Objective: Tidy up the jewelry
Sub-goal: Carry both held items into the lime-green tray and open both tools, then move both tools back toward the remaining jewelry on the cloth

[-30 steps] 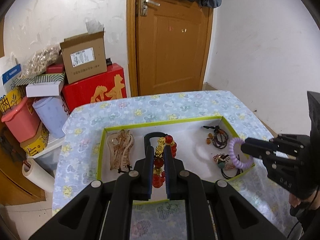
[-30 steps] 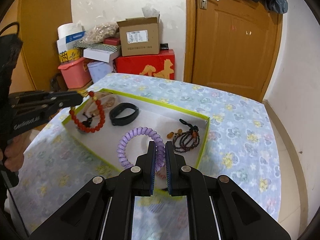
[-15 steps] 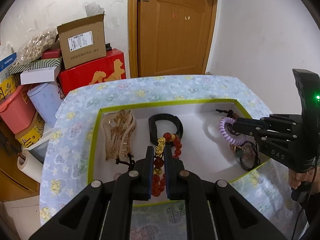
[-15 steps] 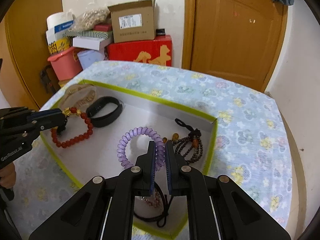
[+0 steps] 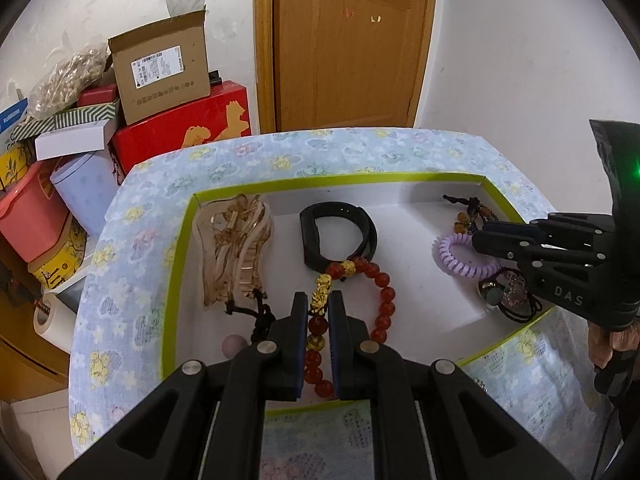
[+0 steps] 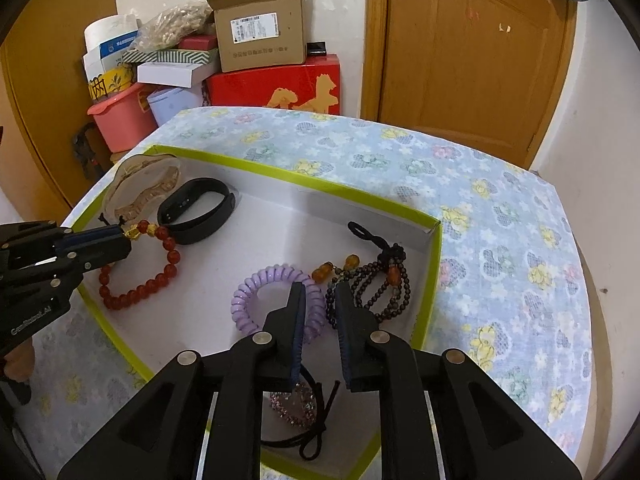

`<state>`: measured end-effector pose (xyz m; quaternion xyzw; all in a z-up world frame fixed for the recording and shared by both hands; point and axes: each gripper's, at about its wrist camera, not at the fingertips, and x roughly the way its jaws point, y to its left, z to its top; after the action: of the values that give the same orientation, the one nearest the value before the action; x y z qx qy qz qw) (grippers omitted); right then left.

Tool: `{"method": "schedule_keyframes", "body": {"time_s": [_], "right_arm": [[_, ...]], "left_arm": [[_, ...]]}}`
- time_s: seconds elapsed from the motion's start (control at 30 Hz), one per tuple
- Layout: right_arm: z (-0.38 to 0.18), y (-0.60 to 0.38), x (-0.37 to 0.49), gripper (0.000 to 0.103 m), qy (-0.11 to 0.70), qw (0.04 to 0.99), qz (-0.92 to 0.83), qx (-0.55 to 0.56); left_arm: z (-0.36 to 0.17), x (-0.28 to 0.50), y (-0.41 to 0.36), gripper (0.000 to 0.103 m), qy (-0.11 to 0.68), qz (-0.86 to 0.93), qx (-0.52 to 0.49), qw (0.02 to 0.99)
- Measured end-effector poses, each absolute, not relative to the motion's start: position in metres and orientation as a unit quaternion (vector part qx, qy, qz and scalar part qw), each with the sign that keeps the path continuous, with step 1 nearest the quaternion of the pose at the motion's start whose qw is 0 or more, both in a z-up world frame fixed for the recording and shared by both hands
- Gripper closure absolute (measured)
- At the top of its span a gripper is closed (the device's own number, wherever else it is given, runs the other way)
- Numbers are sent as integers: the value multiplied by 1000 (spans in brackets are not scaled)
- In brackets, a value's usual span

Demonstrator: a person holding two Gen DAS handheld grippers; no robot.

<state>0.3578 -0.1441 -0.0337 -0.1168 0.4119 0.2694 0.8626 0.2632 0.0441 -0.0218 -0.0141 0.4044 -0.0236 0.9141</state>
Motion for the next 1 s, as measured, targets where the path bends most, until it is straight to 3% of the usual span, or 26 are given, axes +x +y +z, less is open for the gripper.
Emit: {"method": "schedule_keyframes", "body": {"time_s": [0.17,0.53,1.0], "right_arm": [[-28,-147,352,70,405,865,273,-112],[-9,-160,324,70,389,875,270,-103],[13,-192,238,70,374,884,267,-89]], "left_arm": [[-22,257,41,92,407,-23,-9,913],[-7,235,44,87,396,-12,-19,918],[17,151,21,87,374,-12,-24,927]]}}
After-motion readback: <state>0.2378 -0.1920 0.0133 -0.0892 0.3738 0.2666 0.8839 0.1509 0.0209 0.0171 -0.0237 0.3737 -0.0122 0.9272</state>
